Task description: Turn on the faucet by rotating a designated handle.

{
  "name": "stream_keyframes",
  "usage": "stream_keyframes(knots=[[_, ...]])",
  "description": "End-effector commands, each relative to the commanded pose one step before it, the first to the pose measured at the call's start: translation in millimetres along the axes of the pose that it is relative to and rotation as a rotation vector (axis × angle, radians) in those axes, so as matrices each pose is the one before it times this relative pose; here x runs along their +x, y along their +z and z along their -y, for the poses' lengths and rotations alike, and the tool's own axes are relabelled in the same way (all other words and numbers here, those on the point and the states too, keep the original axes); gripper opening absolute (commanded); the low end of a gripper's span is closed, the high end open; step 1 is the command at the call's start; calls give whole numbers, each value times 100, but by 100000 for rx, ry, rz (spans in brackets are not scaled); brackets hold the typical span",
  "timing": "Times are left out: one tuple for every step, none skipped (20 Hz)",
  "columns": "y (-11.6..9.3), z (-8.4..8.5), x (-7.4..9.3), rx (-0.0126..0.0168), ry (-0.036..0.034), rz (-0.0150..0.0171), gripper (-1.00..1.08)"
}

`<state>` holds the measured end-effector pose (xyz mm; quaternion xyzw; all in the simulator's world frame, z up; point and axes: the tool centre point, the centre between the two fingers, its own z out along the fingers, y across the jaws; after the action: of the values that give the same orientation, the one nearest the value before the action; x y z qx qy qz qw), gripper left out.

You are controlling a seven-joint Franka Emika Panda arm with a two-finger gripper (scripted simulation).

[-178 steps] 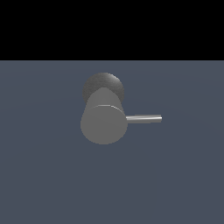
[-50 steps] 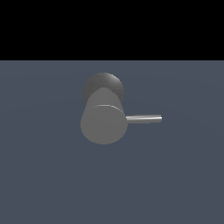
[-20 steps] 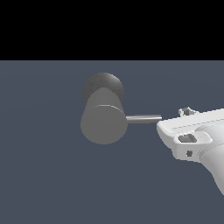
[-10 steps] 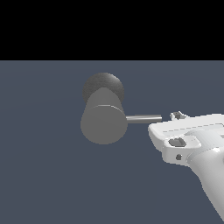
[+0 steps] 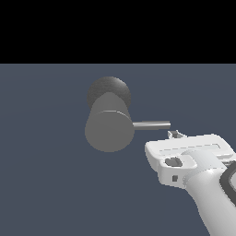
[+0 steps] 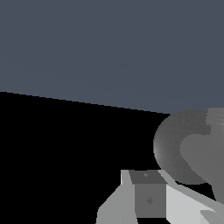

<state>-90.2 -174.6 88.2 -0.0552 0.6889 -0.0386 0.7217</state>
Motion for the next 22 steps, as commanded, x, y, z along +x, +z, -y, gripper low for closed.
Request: stream_keyframes(knots=[[-276, -855, 720, -920, 1815, -1927, -100], [-26, -231, 155, -141, 605, -448, -100], [22, -185, 86, -9, 598, -293, -100], [66, -151, 23, 99, 613, -157, -100], [109, -140, -35, 177, 691, -46, -100], [137, -141, -84, 186, 754, 43, -100], [134, -149, -101, 107, 755, 75, -100], [116, -172, -97, -17, 754, 58, -100], [90, -205, -79, -164, 773, 13, -100], [59, -244, -53, -323, 789, -54, -100], [26, -283, -21, -484, 806, -132, -100], [-7, -321, 14, -637, 817, -216, -100], [-39, -350, 49, -764, 812, -295, -100], [-52, -300, 63, -696, 650, -293, -100], [-49, -234, 61, -563, 485, -250, -100], [-39, -170, 50, -418, 342, -192, -100], [-26, -106, 34, -264, 209, -124, -100], [-9, -35, 11, -88, 69, -42, -100], [0, 0, 0, 0, 0, 0, -100], [0, 0, 0, 0, 0, 0, -100], [0, 0, 0, 0, 0, 0, -100], [9, 25, -13, 73, -81, 50, -100]])
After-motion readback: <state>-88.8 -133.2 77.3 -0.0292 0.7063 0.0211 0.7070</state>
